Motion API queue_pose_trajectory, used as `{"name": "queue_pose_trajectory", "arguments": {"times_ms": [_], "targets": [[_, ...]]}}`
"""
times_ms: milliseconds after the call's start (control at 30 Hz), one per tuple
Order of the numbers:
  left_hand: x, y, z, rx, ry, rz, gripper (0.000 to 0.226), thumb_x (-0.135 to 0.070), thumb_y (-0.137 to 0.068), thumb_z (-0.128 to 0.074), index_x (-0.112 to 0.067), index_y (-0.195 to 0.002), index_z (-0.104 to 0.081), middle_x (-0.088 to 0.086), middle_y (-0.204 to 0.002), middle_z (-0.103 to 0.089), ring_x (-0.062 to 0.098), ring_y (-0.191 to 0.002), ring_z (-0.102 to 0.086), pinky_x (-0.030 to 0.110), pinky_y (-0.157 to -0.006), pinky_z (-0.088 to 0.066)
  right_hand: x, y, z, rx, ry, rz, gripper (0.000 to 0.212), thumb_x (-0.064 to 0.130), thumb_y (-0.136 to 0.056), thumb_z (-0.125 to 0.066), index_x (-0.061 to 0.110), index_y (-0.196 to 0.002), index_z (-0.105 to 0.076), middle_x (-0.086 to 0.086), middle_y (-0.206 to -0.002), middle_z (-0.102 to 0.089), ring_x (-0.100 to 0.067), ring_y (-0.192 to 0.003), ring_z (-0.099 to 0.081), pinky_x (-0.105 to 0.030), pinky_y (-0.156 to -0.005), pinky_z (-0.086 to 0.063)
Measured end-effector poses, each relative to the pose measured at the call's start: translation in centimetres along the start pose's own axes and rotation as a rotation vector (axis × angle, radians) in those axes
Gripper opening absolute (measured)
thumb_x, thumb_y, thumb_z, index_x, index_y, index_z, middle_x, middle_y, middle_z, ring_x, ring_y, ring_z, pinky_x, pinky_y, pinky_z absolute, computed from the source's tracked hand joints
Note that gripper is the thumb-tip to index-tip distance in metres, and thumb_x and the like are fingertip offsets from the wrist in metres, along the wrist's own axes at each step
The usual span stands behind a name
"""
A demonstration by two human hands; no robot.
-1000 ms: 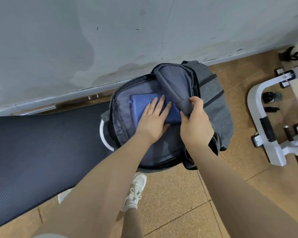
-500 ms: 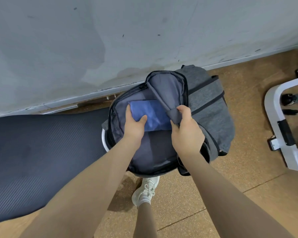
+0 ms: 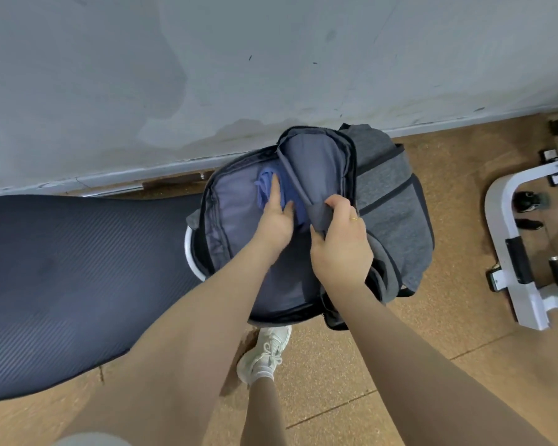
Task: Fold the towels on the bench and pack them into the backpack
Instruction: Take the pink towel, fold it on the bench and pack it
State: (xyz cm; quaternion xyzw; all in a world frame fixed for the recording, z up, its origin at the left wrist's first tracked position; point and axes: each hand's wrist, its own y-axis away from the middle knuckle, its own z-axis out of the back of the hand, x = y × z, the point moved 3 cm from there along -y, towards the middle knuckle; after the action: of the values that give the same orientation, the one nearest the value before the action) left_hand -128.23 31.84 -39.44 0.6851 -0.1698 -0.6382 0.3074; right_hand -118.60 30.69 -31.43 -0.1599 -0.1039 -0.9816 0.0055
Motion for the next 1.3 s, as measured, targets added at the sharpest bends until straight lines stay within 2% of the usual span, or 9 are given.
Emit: {"name": "queue_pose_trajectory", "arguments": {"times_ms": [67,133,267,400,533,667,967,1100,1300], "targets": [[0.2,0.3,2.1,0.125,-0.054,0.048,0.057,-0.015,-0.1,-0.037,-0.027,-0.147,-0.008,-0.002,-0.139,-0.039,0.01,-0.114,-0.048,0.012,-0.086,-0.031,0.2,0.2,-1.2,0.031,0.021,0.032,0.045,0.014,-0.083,-0.061,0.016,-0.124,-0.043,-0.006,-0.126,-0.049,-0.029,-0.108,-0.048,-0.037,-0.077,-0.041],[-0.3,1.0,4.4,0.154,-0.1,0.059,0.052,-0.016,-0.1,-0.035,-0.026,-0.146,-0.015,0.0,-0.153,-0.019,0.015,-0.138,-0.025,0.014,-0.096,-0.023,0.6,0.5,-2.6,0.109,0.076,0.034,0.052,0.018,-0.084,-0.061,0.016,-0.13,-0.039,-0.007,-0.134,-0.042,-0.03,-0.114,-0.044,-0.039,-0.085,-0.041],[-1.6,3.2,7.1,0.12,-0.266,0.01,0.051,-0.015,-0.1,-0.035,-0.017,-0.147,-0.016,0.004,-0.152,-0.023,0.017,-0.14,-0.021,0.022,-0.109,-0.019,1.3,1.1,-4.0,0.335,0.097,-0.013,0.068,0.022,-0.09,-0.054,0.018,-0.145,-0.015,-0.007,-0.153,-0.016,-0.028,-0.138,-0.02,-0.042,-0.106,-0.032],[-4.1,6.5,8.9,0.131,-0.473,-0.03,0.046,-0.016,-0.098,-0.039,-0.012,-0.143,-0.029,0.008,-0.147,-0.034,0.021,-0.134,-0.035,0.026,-0.105,-0.028,2.1,2.2,-1.1,0.525,0.113,0.009,0.067,0.021,-0.095,-0.045,0.022,-0.149,-0.004,-0.003,-0.158,0.003,-0.028,-0.144,-0.004,-0.043,-0.11,-0.025],[-8.2,11.4,10.2,0.224,-0.731,-0.14,0.042,-0.014,-0.097,-0.039,-0.012,-0.138,-0.037,0.009,-0.146,-0.034,0.022,-0.132,-0.036,0.027,-0.106,-0.028,3.8,4.2,5.3,0.394,-0.008,0.035,0.049,0.021,-0.097,-0.042,0.013,-0.143,-0.028,-0.007,-0.155,-0.012,-0.032,-0.124,-0.044,-0.039,-0.092,-0.042],[-12.4,16.4,9.0,0.334,-0.95,-0.284,0.037,-0.009,-0.095,-0.039,-0.006,-0.13,-0.047,0.012,-0.139,-0.042,0.024,-0.126,-0.043,0.029,-0.103,-0.032,3.4,8.6,11.9,0.267,-0.164,-0.09,0.032,0.018,-0.095,-0.043,0.006,-0.124,-0.05,-0.014,-0.127,-0.054,-0.031,-0.114,-0.051,-0.036,-0.091,-0.042],[-17.0,26.5,-5.3,0.518,-0.986,-0.5,0.031,-0.013,-0.095,-0.039,-0.015,-0.122,-0.053,0.005,-0.127,-0.056,0.02,-0.112,-0.054,0.028,-0.095,-0.041,-7.6,19.4,22.3,0.136,-0.206,-0.266,0.025,0.018,-0.092,-0.049,0.005,-0.113,-0.056,-0.012,-0.115,-0.061,-0.029,-0.104,-0.055,-0.038,-0.088,-0.046],[-14.9,30.5,-15.4,0.554,-1.078,-0.545,0.032,-0.016,-0.096,-0.04,-0.014,-0.126,-0.05,0.005,-0.13,-0.053,0.017,-0.111,-0.052,0.021,-0.085,-0.037,-16.7,24.3,25.1,0.102,-0.236,-0.335,0.028,0.021,-0.094,-0.048,0.008,-0.118,-0.056,-0.009,-0.122,-0.059,-0.026,-0.11,-0.055,-0.035,-0.092,-0.045],[-13.0,38.4,-31.7,0.691,-1.12,-0.63,0.032,-0.016,-0.096,-0.041,-0.015,-0.126,-0.052,0.002,-0.132,-0.051,0.015,-0.12,-0.046,0.019,-0.086,-0.035,-33.1,31.3,33.1,-0.006,-0.264,-0.442,0.029,0.024,-0.094,-0.049,0.012,-0.12,-0.055,-0.007,-0.124,-0.058,-0.022,-0.11,-0.055,-0.03,-0.09,-0.044]]}}
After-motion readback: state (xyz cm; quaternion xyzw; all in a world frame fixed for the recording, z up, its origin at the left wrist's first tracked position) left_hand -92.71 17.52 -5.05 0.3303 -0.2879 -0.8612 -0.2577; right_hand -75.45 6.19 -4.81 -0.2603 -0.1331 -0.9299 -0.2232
